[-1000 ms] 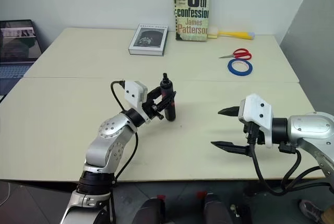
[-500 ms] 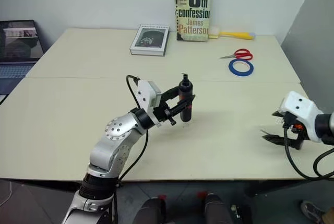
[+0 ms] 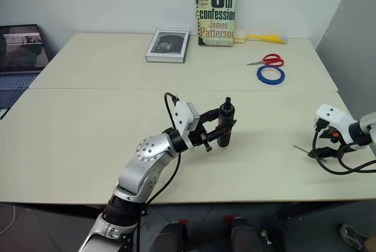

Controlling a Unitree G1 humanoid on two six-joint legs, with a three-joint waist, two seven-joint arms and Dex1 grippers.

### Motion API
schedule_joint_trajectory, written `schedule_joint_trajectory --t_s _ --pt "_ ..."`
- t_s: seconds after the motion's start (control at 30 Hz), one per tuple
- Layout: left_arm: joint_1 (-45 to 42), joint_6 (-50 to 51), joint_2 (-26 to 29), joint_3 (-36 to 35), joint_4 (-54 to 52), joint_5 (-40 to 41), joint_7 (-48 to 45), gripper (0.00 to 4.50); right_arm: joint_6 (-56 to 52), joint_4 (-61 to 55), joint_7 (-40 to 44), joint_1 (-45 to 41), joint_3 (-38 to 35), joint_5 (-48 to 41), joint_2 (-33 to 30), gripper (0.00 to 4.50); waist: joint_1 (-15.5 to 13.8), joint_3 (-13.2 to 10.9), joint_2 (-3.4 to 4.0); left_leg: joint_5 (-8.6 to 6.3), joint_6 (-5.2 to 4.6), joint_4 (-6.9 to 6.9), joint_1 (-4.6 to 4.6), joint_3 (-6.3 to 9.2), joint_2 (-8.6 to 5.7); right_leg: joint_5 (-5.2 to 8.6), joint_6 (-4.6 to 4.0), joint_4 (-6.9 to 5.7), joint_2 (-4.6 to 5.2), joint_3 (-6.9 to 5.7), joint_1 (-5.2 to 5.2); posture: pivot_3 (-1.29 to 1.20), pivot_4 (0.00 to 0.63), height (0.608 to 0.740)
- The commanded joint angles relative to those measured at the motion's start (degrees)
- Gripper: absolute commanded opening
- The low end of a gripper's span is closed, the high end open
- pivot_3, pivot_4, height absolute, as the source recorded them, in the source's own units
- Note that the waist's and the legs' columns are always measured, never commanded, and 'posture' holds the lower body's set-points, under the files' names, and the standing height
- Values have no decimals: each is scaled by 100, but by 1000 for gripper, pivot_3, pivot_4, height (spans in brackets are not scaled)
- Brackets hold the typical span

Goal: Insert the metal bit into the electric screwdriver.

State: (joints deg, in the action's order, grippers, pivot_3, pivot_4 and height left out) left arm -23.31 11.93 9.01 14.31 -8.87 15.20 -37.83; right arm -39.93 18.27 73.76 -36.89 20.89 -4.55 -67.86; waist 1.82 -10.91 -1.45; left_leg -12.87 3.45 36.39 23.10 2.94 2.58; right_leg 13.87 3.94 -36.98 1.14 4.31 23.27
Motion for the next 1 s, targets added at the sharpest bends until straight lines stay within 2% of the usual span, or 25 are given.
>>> schedule_joint_trajectory --t_s 0.03,0.27,0.63,0.77,1.0 --pt "-132 -256 -85 -5 -167 -19 3 1664 352 522 151 -290 124 437 146 4500 -3 -1 6 0 0 -1 0 0 0 0 0 1 0 0 0 0 150 740" --pt "52 -254 -39 20 -414 -23 -7 1664 630 1143 322 -515 226 851 442 4500 0 0 14 0 0 -2 -1 1 0 1 0 -1 0 0 0 0 150 740" --pt "65 -235 21 4 -477 -47 -24 1664 690 1310 556 -660 199 1088 769 4500 15 1 16 1 1 3 -7 1 0 -4 6 -7 -1 0 -5 0 150 740" --pt "50 -218 35 5 -487 -59 -28 1664 803 1388 552 -679 288 1280 832 3806 20 2 16 1 0 4 -10 1 0 -7 7 -10 -1 1 -6 0 150 740" --pt "114 -162 129 -30 -660 -20 -30 1664 802 1327 699 -552 287 1423 894 2201 9 2 16 1 1 3 -8 2 0 -6 6 -9 -1 0 -6 0 150 740"
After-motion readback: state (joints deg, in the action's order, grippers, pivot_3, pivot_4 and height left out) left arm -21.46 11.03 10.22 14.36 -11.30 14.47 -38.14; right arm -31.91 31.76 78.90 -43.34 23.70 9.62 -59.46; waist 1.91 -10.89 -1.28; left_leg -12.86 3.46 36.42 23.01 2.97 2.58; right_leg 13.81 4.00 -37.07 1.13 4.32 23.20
